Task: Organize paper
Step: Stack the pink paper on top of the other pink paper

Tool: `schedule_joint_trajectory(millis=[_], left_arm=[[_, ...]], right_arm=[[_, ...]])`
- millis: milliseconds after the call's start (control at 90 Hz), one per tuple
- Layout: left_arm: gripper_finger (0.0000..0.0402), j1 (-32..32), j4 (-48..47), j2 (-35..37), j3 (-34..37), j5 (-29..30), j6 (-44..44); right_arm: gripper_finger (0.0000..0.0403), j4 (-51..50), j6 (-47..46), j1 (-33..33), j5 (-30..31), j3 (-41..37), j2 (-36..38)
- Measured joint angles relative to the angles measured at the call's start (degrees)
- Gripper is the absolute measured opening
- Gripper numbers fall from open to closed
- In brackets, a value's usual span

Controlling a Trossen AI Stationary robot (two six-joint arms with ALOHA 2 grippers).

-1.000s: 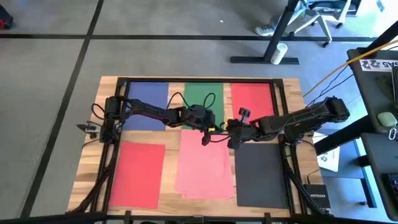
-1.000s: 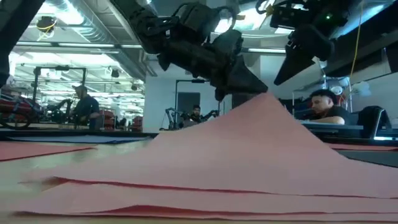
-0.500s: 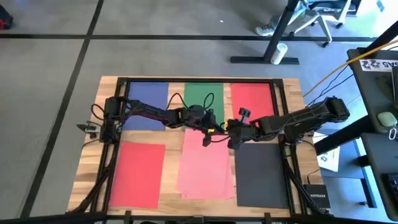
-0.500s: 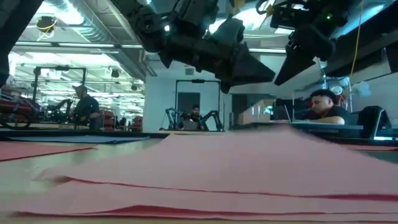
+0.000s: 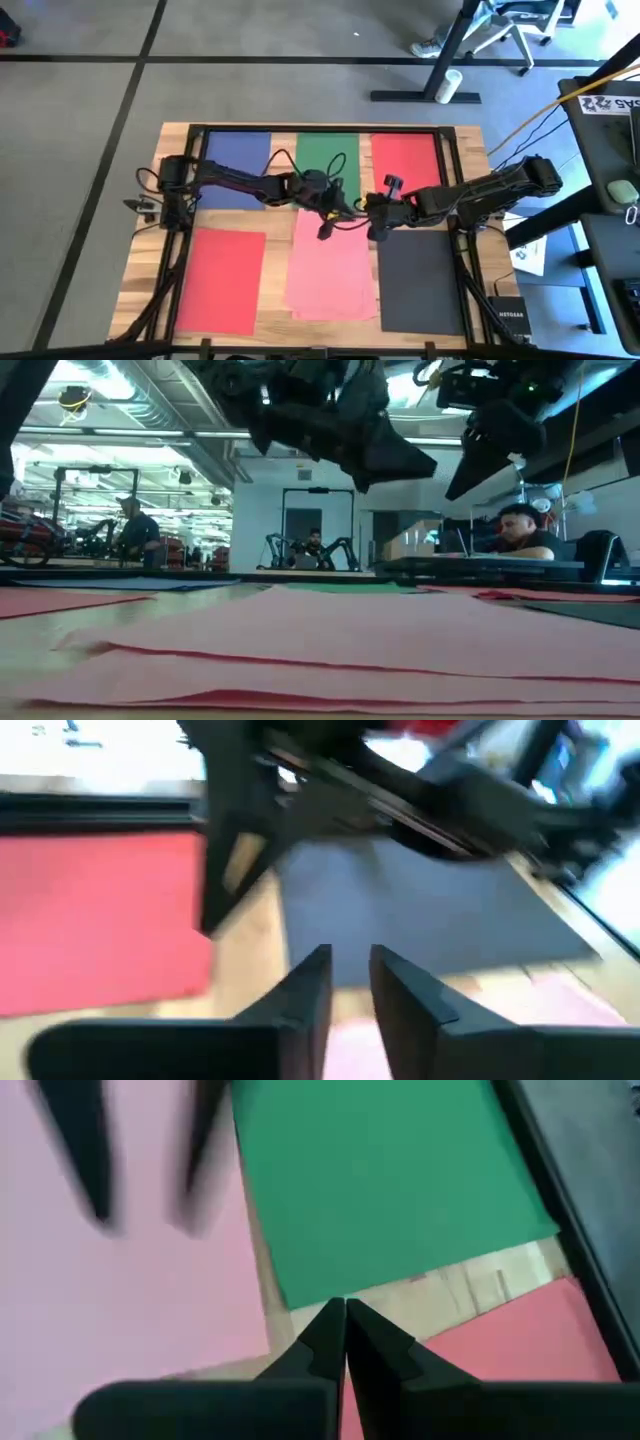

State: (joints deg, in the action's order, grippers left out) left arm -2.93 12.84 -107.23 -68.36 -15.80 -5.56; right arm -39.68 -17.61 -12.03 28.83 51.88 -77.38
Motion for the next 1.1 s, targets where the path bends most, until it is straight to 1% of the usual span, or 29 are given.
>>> schedule_joint_trajectory(millis=[67,256,378,433,533,678,789,933,1100], left_arm=[[0.0006,0.9,-7.3,2.2,0.0,-0.1,-2.3],[0.0001,4.5,-27.1,7.7,0.0,0.3,-5.5],[0.0000,8.2,-39.0,9.1,0.0,2.8,-5.4],[0.0000,10.3,-43.4,9.1,0.0,4.3,-4.4],[0.0000,14.1,-47.4,9.1,1.5,6.6,-2.0],[0.0000,19.5,-47.7,9.1,4.3,9.0,4.3],[0.0000,23.1,-47.1,9.1,6.6,12.7,7.8],[0.0000,25.9,-39.7,9.0,10.3,14.2,12.8],[0.0000,27.5,-33.7,7.3,13.8,16.4,15.8]], right_arm=[[0.0000,0.0,0.0,0.0,-1.2,0.0,0.0],[0.0000,-0.5,0.3,-0.5,-6.9,0.0,0.0],[0.0000,-0.6,0.3,-3.0,-9.1,0.0,0.0],[0.0000,-0.8,-0.6,-4.4,-9.6,0.0,-0.3],[0.0000,-0.6,-3.4,-7.3,-11.8,0.0,-1.8],[0.0000,0.5,-9.1,-12.0,-13.3,0.0,-5.2],[0.0000,2.7,-12.9,-15.4,-14.1,0.0,-8.7],[0.0000,5.7,-17.7,-18.4,-16.6,0.0,-13.3],[0.0000,5.8,-22.4,-20.7,-18.0,0.0,-18.0]])
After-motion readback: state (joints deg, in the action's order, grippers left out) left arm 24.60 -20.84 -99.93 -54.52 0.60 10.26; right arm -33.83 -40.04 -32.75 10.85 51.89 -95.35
